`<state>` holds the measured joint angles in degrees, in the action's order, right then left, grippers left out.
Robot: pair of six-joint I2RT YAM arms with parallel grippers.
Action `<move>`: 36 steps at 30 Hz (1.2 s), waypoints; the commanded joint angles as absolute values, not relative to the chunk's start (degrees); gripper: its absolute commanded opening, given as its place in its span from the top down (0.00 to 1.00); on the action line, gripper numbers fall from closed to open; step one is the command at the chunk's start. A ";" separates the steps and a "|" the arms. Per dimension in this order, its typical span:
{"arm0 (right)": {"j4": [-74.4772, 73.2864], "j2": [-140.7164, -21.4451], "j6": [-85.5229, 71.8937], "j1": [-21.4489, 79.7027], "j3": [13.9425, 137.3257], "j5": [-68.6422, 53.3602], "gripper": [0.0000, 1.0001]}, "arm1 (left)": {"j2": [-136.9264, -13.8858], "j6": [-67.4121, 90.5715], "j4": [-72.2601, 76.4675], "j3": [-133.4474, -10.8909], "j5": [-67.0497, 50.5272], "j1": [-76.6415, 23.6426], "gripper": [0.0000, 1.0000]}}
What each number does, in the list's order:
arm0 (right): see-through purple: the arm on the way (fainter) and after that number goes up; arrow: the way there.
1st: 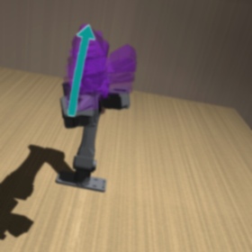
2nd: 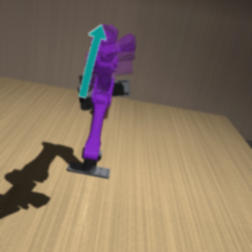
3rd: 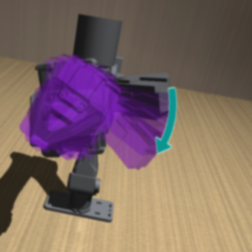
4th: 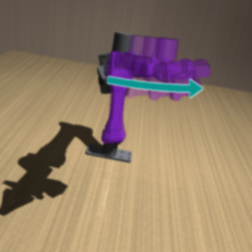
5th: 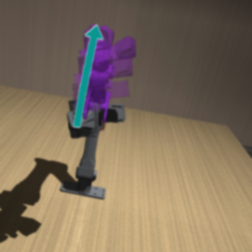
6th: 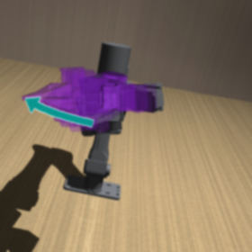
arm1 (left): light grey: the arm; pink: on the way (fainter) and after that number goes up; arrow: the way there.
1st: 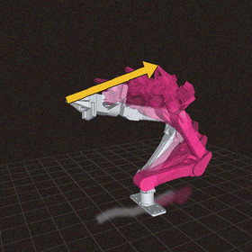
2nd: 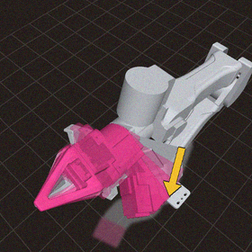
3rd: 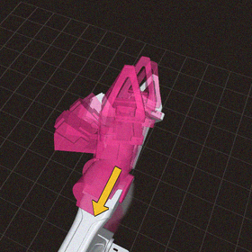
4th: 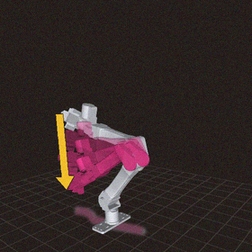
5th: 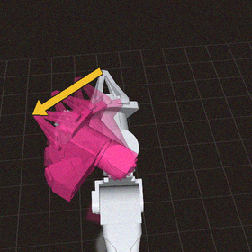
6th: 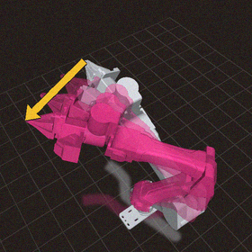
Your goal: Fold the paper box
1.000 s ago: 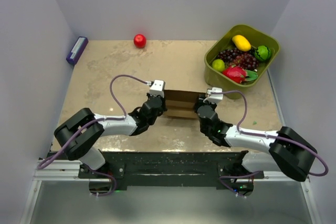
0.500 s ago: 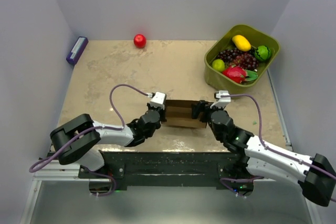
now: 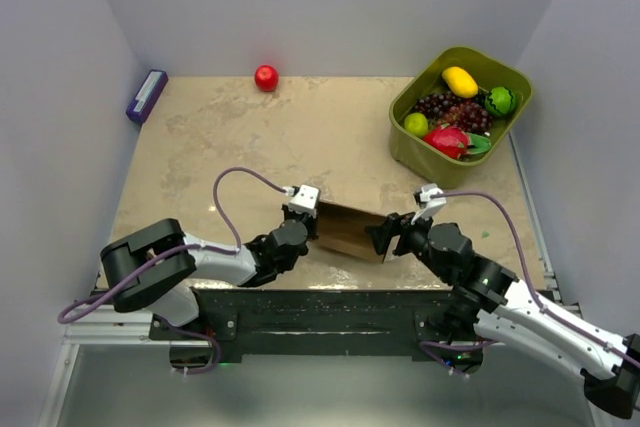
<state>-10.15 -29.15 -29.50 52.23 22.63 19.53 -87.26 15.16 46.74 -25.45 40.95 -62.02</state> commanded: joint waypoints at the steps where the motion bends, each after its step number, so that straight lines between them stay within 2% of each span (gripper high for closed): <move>1: -11.86 -26.98 -26.28 52.73 26.54 9.25 0.20 | -87.01 13.10 44.56 -23.56 40.17 -63.10 1.00; 6: -13.52 -26.02 -25.14 52.65 27.24 2.99 0.20 | -86.75 12.57 44.56 -22.85 38.94 -63.63 0.99; 10: -19.94 -25.41 -25.40 52.73 30.67 6.67 0.19 | -85.87 13.27 44.30 -21.62 38.94 -63.81 0.97; 16: -18.29 -23.03 -26.98 52.73 31.29 6.86 0.18 | -84.03 13.54 44.65 -19.60 37.53 -64.25 0.92; 19: -16.97 -23.46 -27.77 52.73 31.90 6.86 0.18 | -82.36 13.36 45.35 -18.02 35.95 -64.34 0.83; 25: -11.61 -26.62 -30.49 52.73 32.17 9.22 0.19 | -77.00 13.09 44.30 -16.26 31.03 -64.42 0.53; 28: -8.71 -30.75 -31.81 52.73 31.65 9.23 0.20 | -74.28 13.88 42.20 -15.73 29.45 -64.42 0.44; 36: -1.06 -39.72 -34.98 52.73 29.71 9.84 0.22 | -60.23 18.19 32.10 -11.69 27.86 -64.42 0.32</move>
<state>-7.64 -37.34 -32.38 52.51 29.87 8.16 -67.13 15.35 37.21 -13.37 28.49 -64.20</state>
